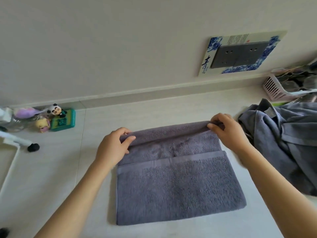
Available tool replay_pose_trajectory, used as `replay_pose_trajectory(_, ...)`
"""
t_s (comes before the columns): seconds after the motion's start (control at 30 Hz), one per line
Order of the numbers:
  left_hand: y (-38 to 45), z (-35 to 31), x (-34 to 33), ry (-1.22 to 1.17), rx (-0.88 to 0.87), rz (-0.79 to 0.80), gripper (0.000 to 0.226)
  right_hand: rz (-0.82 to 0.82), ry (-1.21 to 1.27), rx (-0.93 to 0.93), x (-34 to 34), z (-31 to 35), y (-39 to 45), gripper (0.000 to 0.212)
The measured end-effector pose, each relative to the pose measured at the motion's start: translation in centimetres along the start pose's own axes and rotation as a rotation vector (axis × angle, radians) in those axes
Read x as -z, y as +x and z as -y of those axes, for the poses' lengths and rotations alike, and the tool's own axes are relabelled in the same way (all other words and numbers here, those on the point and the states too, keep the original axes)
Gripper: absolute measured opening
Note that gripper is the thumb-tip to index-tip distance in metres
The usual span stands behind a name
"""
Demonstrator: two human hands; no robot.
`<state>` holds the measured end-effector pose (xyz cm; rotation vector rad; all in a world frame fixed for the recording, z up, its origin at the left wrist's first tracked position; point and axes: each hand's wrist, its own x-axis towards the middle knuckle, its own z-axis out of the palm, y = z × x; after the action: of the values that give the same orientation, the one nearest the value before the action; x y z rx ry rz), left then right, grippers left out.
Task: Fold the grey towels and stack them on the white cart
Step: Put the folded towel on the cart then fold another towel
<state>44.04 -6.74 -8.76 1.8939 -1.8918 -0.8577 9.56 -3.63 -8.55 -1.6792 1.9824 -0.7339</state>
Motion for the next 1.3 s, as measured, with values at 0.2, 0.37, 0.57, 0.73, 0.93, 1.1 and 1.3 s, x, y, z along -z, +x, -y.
replay_pose_trajectory(0.2, -8.5, 1.0, -0.1, -0.103, -0.014, 0.06, 0.013, -0.03, 0.041, 0.056, 1.2, -0.2, -9.0, 0.012)
replay_pose_trajectory(0.37, -14.3, 3.5, -2.1, -0.215, -0.035, 0.04, 0.026, -0.081, 0.046, 0.074, -0.3, -2.8, -15.3, 0.018)
replay_pose_trajectory(0.57, -18.3, 7.9, -8.0, -0.053, -0.167, -0.004, 0.018, -0.041, -0.077, -0.116, -3.4, -4.4, -20.2, 0.017)
replay_pose_trajectory(0.73, -18.8, 7.6, -7.6, -0.007, -0.327, -0.172, 0.027, -0.102, -0.056, -0.204, -4.6, -4.3, -22.1, 0.022)
replay_pose_trajectory(0.93, -19.4, 8.8, -7.4, 0.11, -0.423, -0.181, 0.022, -0.151, -0.071, -0.148, -4.6, -3.7, -23.2, 0.016)
replay_pose_trajectory(1.1, -19.6, 9.5, -8.2, 0.231, -0.462, -0.13, 0.021, -0.083, -0.052, -0.192, -6.1, -5.0, -24.3, 0.014)
replay_pose_trajectory(1.3, -19.4, 8.4, -7.4, 0.348, -0.448, -0.063, 0.03, -0.099, -0.16, -0.16, -5.9, -5.6, -24.5, 0.007)
